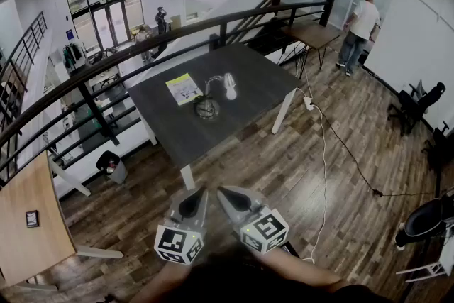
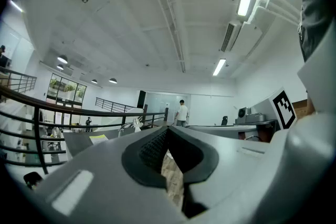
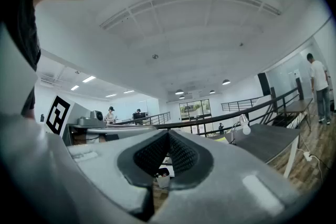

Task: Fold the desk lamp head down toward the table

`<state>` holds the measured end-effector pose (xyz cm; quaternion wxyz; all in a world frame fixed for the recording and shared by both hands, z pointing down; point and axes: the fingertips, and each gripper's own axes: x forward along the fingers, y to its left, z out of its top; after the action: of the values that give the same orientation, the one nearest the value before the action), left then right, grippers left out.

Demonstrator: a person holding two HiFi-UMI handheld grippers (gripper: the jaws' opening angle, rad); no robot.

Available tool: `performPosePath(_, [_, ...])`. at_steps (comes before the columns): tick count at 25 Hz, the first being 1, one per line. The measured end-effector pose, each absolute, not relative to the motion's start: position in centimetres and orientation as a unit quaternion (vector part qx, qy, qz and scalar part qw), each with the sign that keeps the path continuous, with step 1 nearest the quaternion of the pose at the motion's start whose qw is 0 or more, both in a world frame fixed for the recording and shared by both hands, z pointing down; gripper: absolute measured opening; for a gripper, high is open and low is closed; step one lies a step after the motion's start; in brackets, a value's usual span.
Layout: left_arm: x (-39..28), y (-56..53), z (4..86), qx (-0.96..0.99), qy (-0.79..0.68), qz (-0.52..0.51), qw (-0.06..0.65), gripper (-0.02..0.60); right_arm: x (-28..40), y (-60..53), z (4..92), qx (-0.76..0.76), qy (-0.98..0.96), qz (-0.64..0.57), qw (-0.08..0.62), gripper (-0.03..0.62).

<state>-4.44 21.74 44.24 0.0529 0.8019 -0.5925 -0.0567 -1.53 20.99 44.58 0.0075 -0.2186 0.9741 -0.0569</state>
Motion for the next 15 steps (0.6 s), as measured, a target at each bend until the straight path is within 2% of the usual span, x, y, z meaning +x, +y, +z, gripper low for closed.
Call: performPosePath(15, [-1.3,15.6,45.3,0.807,-0.583,-0.060,0.074,0.000,2.0,15.4,45.4,-0.223,0.972,-0.072,0.016,0.003])
